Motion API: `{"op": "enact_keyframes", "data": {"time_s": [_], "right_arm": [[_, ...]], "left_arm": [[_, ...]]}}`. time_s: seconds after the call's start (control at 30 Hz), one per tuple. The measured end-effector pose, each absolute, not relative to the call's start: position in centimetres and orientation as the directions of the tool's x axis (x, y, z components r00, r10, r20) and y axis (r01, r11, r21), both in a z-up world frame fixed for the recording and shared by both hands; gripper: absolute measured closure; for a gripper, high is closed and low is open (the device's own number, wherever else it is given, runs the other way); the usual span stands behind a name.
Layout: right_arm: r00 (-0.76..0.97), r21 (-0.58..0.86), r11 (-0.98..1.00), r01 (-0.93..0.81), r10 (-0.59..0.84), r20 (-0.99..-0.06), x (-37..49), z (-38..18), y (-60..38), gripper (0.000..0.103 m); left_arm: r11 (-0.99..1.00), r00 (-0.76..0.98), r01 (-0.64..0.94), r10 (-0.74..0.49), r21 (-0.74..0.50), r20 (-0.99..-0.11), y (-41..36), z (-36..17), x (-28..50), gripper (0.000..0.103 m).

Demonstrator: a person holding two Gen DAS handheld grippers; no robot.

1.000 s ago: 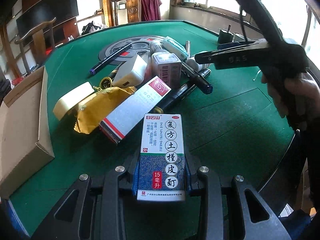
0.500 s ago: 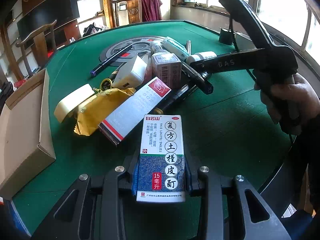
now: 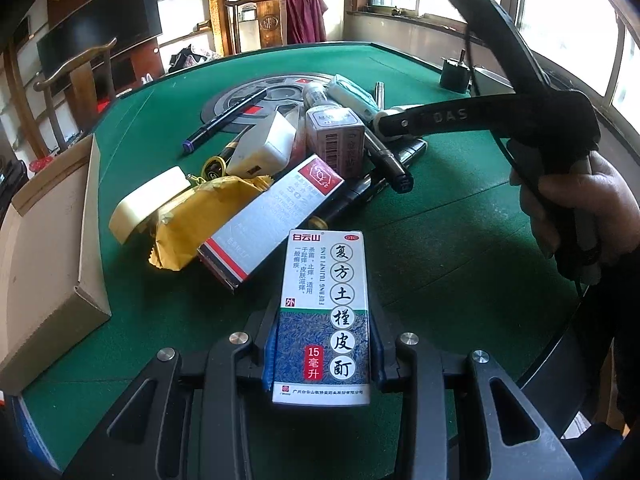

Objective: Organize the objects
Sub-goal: 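Grasp the white pill bottle with the right gripper while the left carries the box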

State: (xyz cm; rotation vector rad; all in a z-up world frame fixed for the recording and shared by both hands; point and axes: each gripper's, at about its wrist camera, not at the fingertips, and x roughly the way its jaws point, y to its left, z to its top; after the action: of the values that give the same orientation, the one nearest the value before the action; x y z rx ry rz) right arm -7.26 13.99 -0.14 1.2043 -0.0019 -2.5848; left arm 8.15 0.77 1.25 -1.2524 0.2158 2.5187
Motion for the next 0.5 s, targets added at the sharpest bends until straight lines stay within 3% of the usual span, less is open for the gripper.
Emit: {"op": "enact_keyframes", "data": {"time_s": [0.5], "right_arm": [[-0.709, 0.211, -0.939, 0.270, -0.342, -0.617, -5.9, 2.6, 15.8, 0.042]], "left_arm": [[-0.929, -0.589, -0.327, 0.344, -0.174, -0.731, -2.2, 3.8, 8.7, 0.073]]}}
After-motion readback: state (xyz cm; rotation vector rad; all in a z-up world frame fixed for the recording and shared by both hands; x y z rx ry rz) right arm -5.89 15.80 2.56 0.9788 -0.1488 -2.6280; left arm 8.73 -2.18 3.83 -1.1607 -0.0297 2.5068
